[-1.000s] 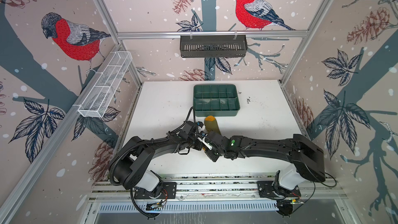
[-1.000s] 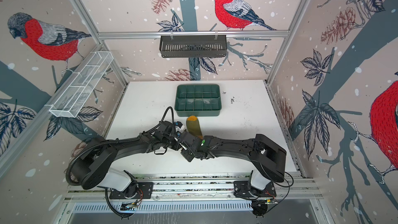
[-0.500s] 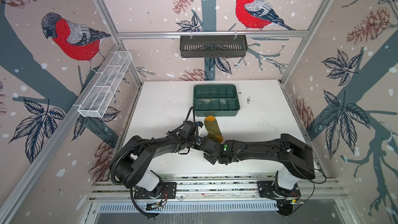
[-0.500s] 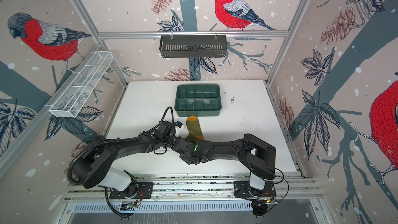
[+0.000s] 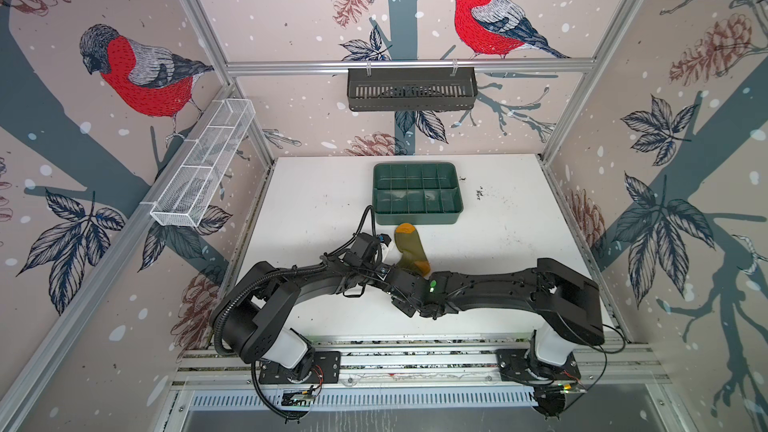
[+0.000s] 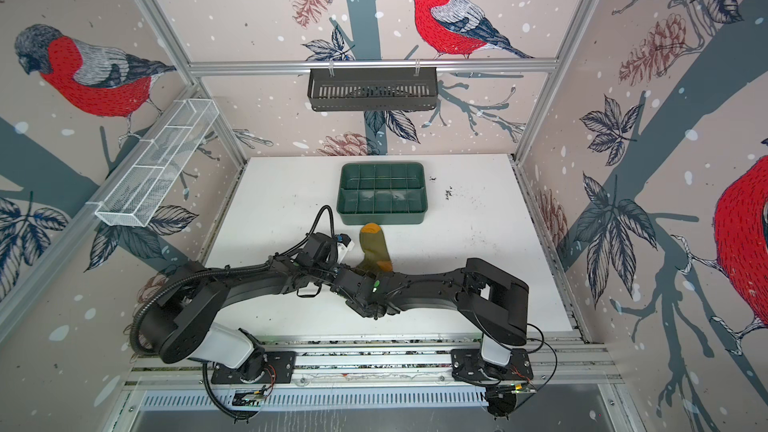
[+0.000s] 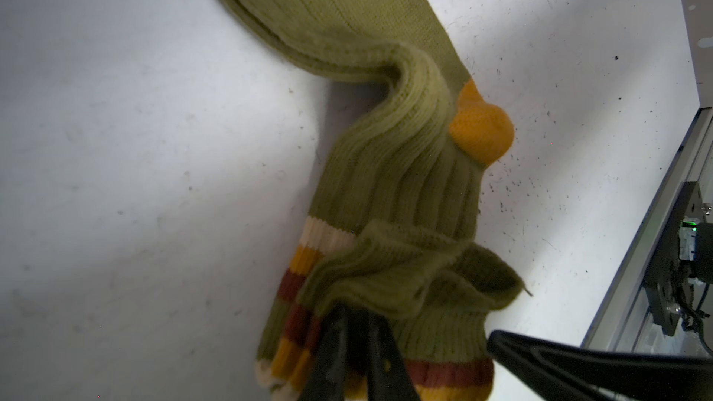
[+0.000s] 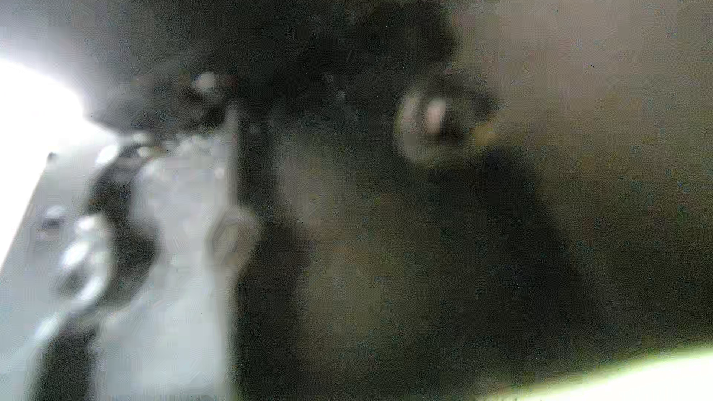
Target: Roll the socks
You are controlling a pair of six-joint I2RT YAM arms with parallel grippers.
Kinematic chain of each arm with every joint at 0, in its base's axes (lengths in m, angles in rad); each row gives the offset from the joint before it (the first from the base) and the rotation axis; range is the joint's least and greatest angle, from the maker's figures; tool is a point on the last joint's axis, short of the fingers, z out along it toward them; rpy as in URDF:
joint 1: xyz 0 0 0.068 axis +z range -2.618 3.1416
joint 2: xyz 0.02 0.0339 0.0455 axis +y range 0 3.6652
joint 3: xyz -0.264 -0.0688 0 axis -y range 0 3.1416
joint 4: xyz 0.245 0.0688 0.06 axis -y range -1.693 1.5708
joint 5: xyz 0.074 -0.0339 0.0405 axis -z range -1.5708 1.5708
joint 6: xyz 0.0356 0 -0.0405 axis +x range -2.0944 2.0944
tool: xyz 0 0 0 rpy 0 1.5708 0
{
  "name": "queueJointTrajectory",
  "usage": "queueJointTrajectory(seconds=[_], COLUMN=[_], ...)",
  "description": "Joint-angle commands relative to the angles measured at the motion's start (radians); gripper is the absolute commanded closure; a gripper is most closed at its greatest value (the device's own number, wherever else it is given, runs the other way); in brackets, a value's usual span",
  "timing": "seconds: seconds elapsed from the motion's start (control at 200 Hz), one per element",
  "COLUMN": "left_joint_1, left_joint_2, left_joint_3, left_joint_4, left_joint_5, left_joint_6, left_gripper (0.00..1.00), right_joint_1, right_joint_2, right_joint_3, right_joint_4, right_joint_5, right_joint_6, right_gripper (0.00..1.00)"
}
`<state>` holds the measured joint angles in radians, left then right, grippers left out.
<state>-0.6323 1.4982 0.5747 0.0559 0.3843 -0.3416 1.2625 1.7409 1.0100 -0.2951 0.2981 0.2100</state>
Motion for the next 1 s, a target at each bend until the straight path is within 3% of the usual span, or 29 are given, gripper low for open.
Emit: queueJointTrajectory(seconds=[0.0,0.525,0.775,0.996], left_joint_1=[-0.006,-0.006,-0.006,-0.006], left_joint_2=[-0.004,-0.003,-0.003,-0.004], left_joint_3=[0.002,0.007,0.005,0.002], left_joint_4=[0.001,0.0,-0.004,-0.027], left_joint_5=[0.034,0.05,0.048,0.035], left_joint_6=[0.0,0.0,0.002,0.01], left_gripper=[0.85,0.86,0.86,0.86], right_joint_1=[0.01,0.038,0.044,-0.163], right_joint_2=[0.025,0.105,0.097,-0.19], right_joint_3=[0.002,0.001,-0.01,-0.121], right_joint_4=[0.0,-0.006,0.029,0.175], right_joint_5=[-0.106,-0.117,-0.178,-0.447], right_joint_6=[-0.074,-0.098,-0.094,0.037], right_gripper=[0.57,0.58,0.56,0.56])
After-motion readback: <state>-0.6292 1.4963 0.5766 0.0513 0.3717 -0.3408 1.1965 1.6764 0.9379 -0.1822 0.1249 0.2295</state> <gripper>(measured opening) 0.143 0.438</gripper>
